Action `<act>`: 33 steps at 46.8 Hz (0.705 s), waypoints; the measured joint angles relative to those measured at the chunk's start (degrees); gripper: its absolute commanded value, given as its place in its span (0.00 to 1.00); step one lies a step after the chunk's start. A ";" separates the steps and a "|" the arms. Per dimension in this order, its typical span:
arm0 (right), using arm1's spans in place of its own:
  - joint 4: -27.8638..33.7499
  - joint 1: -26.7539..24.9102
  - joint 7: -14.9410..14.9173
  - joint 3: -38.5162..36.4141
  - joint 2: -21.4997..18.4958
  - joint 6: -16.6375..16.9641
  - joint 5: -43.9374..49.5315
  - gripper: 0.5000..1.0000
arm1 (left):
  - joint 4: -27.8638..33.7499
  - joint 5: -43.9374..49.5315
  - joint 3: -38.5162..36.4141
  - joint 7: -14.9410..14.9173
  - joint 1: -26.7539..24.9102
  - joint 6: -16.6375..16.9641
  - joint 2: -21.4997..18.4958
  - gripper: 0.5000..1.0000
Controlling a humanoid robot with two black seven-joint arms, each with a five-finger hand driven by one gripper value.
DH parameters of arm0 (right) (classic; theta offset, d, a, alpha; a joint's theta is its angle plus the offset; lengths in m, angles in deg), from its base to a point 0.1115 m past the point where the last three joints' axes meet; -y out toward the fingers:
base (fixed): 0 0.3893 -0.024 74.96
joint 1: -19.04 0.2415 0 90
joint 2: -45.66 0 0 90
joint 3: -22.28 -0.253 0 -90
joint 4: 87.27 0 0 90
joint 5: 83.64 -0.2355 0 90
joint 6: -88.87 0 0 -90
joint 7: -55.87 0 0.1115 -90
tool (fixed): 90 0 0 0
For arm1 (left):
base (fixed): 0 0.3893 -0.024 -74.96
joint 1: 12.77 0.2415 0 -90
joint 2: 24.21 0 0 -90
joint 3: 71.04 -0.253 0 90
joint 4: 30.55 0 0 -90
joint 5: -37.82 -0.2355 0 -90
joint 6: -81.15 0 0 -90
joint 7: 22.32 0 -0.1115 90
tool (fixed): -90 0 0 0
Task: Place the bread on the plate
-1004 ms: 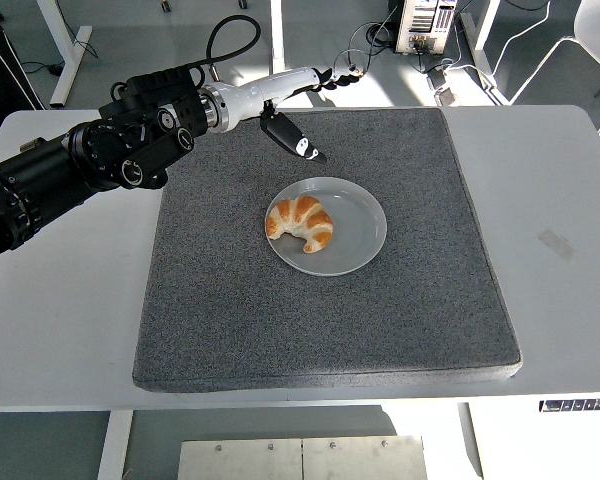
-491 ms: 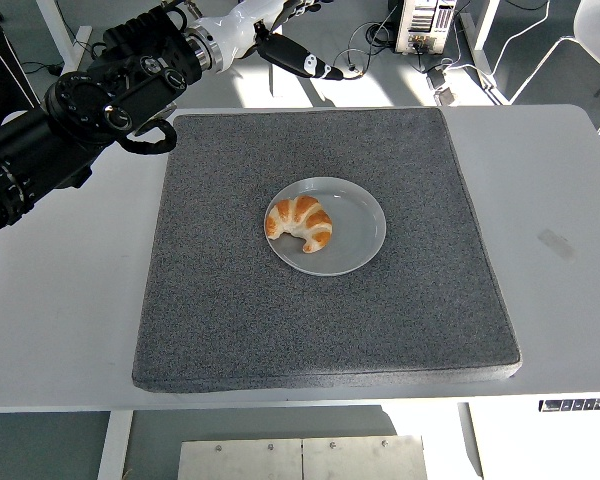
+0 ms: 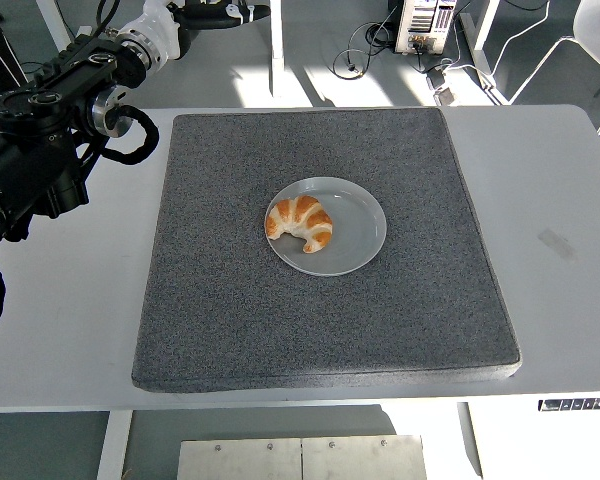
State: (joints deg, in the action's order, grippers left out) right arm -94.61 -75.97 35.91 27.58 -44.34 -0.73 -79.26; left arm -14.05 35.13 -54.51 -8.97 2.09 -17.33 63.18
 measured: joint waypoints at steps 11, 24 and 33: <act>0.19 -0.17 0.01 -0.02 0.00 -0.03 0.01 1.00 | -0.01 4.88 12.12 -2.73 4.89 0.16 1.11 0.96; 0.32 -0.12 0.10 -0.10 0.00 -0.25 -0.01 1.00 | 0.02 12.62 20.47 -5.99 8.13 -0.13 2.60 0.96; 0.39 -0.08 0.10 -0.12 0.00 -0.33 -0.07 1.00 | 0.02 13.73 21.22 -6.06 9.89 -0.17 2.62 0.96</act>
State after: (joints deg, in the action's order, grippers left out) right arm -94.22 -76.05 36.01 27.46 -44.34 -1.06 -79.34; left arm -14.02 48.87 -33.28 -15.03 11.97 -17.50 65.79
